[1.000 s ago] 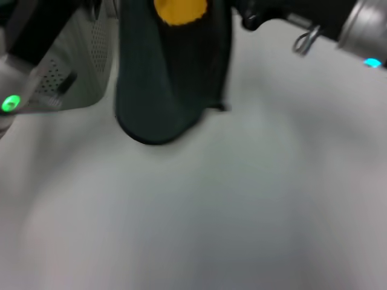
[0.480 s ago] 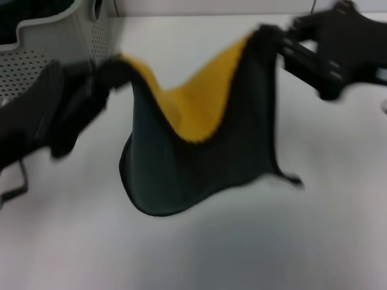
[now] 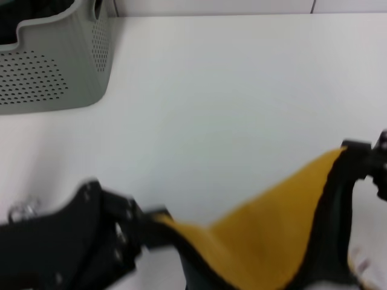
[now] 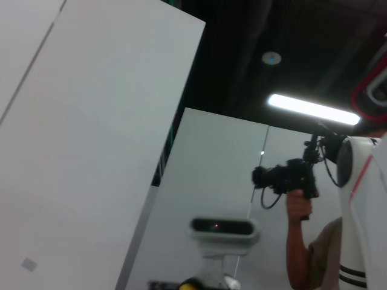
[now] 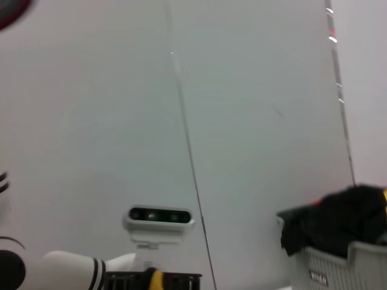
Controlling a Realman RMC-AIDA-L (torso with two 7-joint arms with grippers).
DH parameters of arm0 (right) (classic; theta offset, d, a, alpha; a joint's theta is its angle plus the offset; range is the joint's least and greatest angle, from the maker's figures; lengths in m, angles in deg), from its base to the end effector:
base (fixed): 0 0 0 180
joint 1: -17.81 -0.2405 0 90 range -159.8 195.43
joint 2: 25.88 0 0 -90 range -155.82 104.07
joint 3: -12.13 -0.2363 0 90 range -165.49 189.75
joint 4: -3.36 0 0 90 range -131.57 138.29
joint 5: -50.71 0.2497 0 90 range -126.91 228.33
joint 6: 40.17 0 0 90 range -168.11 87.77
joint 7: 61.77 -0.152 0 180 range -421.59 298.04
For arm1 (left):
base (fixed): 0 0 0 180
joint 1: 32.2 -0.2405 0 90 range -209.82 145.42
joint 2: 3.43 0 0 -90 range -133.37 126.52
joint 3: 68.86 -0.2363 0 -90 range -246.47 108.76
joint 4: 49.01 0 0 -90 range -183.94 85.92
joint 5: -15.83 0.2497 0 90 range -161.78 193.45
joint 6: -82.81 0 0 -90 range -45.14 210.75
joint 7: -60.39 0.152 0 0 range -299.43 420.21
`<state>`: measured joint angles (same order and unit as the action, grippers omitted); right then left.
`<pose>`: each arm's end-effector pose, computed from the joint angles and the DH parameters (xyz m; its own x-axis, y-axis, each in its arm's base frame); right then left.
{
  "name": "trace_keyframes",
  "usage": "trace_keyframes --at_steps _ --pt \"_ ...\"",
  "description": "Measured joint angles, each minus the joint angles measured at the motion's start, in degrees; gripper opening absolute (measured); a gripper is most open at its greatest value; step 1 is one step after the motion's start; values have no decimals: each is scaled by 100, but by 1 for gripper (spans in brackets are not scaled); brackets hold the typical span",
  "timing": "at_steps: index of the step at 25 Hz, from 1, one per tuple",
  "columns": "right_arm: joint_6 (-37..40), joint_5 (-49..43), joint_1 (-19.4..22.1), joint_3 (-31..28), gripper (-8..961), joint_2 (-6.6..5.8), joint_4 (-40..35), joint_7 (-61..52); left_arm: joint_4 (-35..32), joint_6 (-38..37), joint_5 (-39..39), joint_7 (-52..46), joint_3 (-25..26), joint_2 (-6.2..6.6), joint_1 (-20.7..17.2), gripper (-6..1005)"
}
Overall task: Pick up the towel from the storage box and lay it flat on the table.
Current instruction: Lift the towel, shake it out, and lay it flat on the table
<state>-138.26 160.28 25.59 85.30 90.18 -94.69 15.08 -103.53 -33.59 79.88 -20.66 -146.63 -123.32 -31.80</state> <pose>0.1399 0.2339 0.1077 0.7106 -0.1005 -0.6964 -0.2008 -0.9775 -0.0639 -0.2127 0.2062 0.0241 0.3963 0.2683 0.8780 0.1413 -0.9628 0.2304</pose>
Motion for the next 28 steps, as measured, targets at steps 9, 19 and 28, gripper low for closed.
trace_keyframes --at_steps 9,19,28 --pt "275 -439 -1597 -139 -1 -80 4205 1260 4086 951 -47 2406 -127 -2 1855 26" --pt "2343 -671 -3220 -428 -1 -144 6775 2772 5318 3119 -742 3060 77 -10 2534 30" --pt "3729 -745 -3507 -328 -1 -36 6820 2917 4606 4170 -1309 3226 42 10 2487 33"
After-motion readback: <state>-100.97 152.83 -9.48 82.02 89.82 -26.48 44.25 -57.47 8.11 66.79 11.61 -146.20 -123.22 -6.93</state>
